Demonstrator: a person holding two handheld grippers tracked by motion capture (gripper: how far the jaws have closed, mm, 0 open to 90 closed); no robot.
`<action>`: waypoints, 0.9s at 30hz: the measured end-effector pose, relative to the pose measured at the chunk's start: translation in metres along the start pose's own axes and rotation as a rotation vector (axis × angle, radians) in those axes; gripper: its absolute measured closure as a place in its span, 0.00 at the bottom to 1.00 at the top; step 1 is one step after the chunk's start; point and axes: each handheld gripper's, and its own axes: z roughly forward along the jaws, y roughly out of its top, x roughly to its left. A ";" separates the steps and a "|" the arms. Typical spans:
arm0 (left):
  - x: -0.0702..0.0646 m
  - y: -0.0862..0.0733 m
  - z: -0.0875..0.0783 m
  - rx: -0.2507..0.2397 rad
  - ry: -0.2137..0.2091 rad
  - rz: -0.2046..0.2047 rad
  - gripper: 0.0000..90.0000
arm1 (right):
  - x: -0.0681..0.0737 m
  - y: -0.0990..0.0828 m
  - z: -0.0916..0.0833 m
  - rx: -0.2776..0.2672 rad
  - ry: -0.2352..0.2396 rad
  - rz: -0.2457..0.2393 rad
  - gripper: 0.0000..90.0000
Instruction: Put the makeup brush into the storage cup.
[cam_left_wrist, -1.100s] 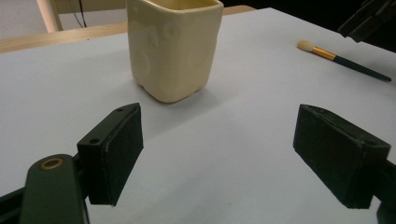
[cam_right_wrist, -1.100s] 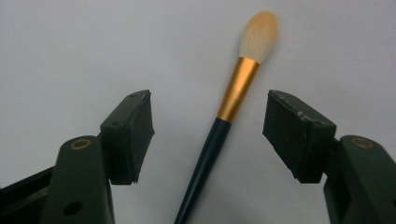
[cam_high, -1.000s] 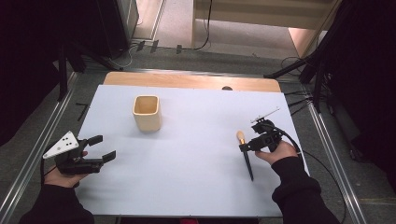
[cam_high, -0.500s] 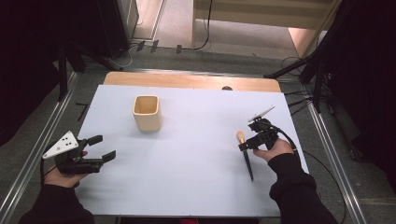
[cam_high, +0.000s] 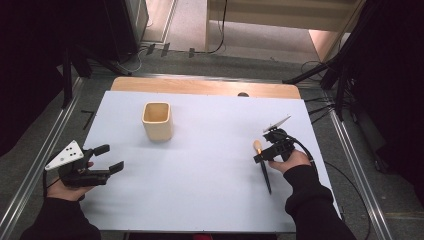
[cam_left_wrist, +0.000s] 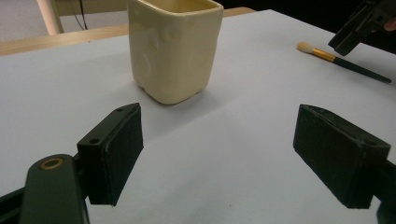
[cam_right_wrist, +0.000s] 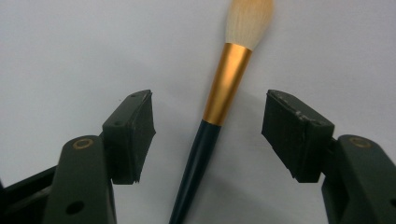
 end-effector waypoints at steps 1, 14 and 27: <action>0.000 0.000 0.000 0.002 0.001 0.001 0.19 | 0.000 0.000 0.001 -0.001 0.000 0.001 0.39; 0.000 0.000 0.000 0.001 0.001 0.000 0.19 | -0.002 0.000 0.013 0.014 -0.020 -0.008 0.40; 0.000 0.000 0.000 0.001 0.001 -0.001 0.19 | 0.006 -0.002 0.018 0.017 -0.097 -0.033 0.49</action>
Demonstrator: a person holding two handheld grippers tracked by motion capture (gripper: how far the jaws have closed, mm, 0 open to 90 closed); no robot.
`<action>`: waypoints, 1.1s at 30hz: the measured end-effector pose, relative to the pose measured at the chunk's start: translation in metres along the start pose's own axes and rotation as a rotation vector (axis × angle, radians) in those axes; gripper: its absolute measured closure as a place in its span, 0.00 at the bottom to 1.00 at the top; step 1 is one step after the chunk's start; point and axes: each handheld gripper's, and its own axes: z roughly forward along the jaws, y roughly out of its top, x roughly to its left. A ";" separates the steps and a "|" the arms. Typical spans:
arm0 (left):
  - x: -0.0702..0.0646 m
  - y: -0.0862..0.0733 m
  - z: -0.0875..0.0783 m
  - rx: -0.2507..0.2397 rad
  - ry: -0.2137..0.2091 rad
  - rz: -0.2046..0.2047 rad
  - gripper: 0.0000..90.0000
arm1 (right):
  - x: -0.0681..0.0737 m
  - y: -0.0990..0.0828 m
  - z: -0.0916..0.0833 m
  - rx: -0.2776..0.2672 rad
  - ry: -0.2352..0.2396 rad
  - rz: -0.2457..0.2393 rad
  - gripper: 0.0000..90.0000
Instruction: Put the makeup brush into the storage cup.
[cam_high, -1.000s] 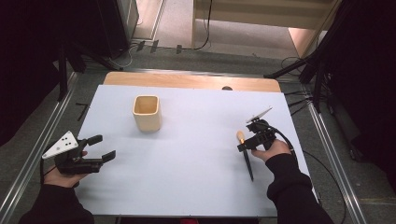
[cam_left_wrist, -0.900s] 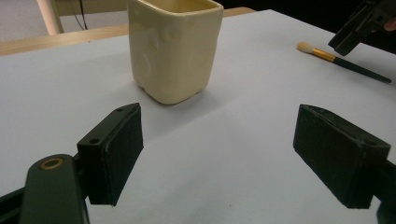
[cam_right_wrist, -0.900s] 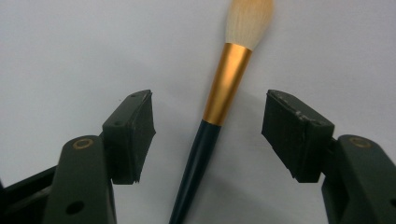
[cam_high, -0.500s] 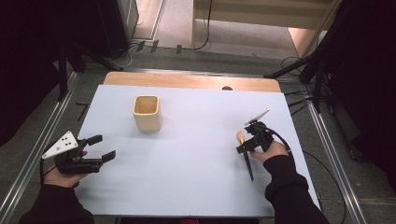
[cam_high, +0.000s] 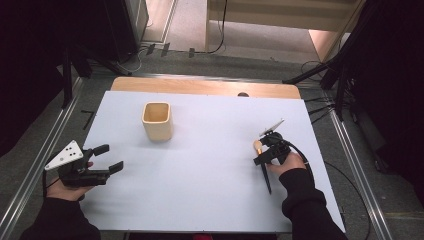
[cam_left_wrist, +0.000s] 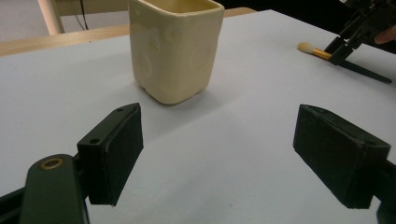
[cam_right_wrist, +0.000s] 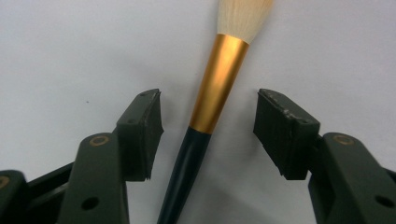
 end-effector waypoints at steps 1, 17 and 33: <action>0.000 0.000 0.000 0.002 0.001 0.003 0.19 | 0.002 0.000 0.000 -0.002 -0.021 -0.005 0.51; 0.000 0.000 0.000 0.002 0.002 -0.001 0.19 | 0.004 0.002 -0.002 0.027 -0.041 -0.023 0.75; 0.000 0.000 0.001 0.007 -0.001 -0.004 0.19 | -0.005 0.002 -0.002 0.030 0.009 -0.043 0.87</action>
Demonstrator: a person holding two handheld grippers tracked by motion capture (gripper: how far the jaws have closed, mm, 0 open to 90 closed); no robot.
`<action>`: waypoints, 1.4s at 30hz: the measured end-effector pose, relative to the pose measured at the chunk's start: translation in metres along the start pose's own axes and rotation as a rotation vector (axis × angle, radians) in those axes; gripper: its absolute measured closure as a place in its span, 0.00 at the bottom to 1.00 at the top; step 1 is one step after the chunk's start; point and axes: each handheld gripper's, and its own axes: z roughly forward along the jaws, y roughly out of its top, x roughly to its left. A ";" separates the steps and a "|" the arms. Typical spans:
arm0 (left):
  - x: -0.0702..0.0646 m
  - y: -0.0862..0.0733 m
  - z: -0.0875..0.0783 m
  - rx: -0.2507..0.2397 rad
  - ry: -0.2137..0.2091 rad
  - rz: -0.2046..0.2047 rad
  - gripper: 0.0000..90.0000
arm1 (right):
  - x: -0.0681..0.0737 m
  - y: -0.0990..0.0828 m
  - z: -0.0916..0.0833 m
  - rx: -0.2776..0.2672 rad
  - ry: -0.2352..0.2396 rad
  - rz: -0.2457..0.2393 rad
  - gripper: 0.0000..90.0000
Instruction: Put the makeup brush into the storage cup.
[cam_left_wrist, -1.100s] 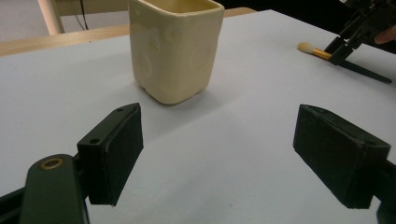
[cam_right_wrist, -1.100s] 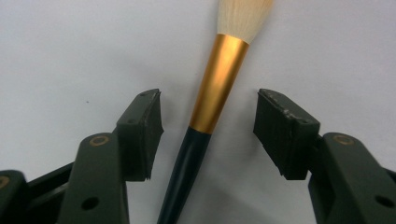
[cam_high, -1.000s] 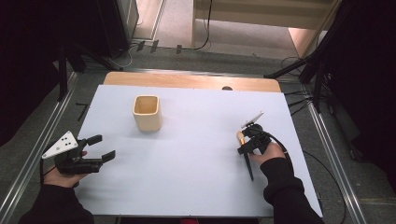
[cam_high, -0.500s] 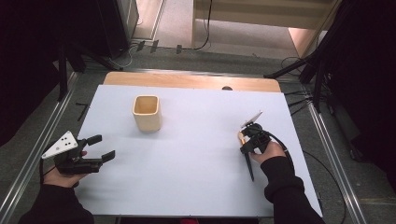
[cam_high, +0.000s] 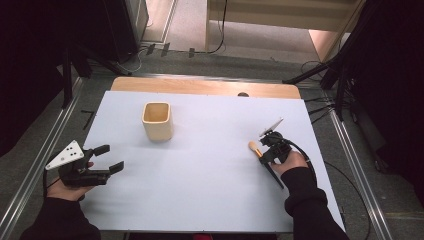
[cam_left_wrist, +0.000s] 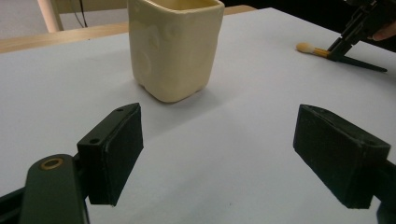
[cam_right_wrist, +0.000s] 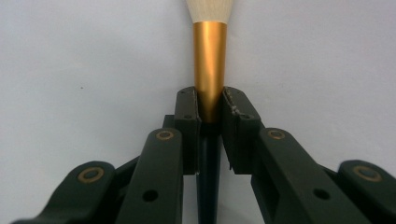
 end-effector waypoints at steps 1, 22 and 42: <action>0.000 0.000 0.000 0.000 0.000 -0.001 0.19 | -0.001 0.000 0.000 -0.002 0.004 -0.001 0.87; 0.001 0.000 0.000 0.001 0.001 -0.002 0.19 | -0.008 0.002 -0.003 0.020 0.049 0.004 0.87; 0.001 0.000 0.001 0.006 -0.001 -0.004 0.19 | 0.000 0.002 -0.032 -0.006 0.125 -0.014 0.87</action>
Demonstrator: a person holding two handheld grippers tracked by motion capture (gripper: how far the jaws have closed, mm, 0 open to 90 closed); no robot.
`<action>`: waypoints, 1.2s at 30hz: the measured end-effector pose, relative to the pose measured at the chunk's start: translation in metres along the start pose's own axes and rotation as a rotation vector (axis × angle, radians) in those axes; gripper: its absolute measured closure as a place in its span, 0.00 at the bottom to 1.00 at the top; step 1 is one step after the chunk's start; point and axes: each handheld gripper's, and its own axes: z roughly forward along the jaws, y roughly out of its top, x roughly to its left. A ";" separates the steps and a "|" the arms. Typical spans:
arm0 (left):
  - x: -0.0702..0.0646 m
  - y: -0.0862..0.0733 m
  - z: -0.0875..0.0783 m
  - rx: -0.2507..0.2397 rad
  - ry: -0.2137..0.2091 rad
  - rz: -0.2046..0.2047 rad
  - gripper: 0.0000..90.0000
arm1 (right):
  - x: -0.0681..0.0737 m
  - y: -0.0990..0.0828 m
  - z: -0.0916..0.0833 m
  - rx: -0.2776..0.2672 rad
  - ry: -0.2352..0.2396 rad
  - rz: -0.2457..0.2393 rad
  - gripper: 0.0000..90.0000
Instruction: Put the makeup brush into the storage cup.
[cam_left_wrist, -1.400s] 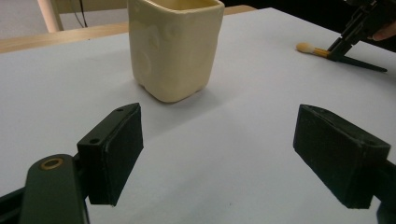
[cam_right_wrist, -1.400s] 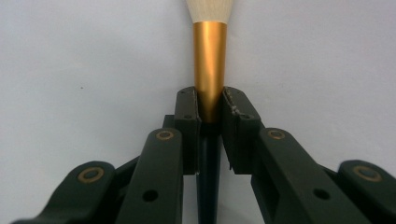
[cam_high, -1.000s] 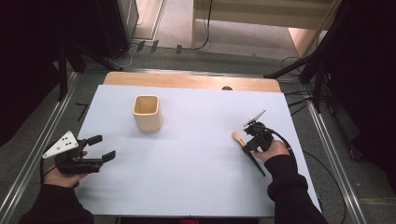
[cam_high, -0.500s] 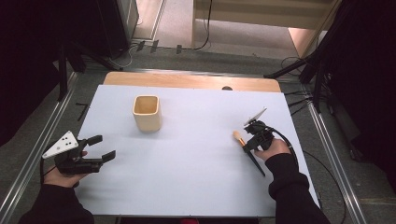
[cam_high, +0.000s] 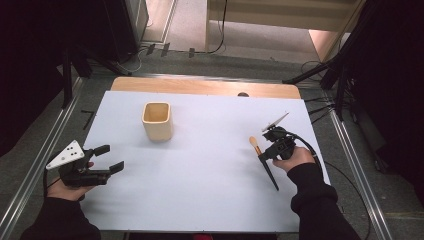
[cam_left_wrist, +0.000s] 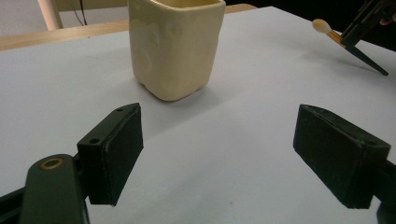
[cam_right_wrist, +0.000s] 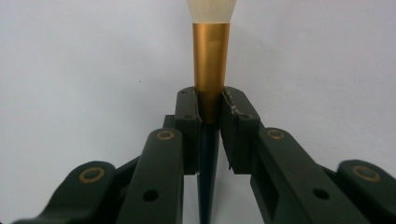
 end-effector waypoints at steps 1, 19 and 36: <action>0.000 0.000 0.000 -0.001 0.000 -0.002 0.19 | 0.000 0.000 -0.001 -0.002 0.002 -0.007 0.87; 0.000 0.000 0.000 -0.002 0.003 0.000 0.19 | 0.011 -0.006 -0.026 -0.160 0.051 -0.037 0.88; 0.000 0.000 -0.001 -0.003 0.003 0.001 0.19 | 0.012 -0.020 -0.035 -0.393 0.110 -0.071 0.88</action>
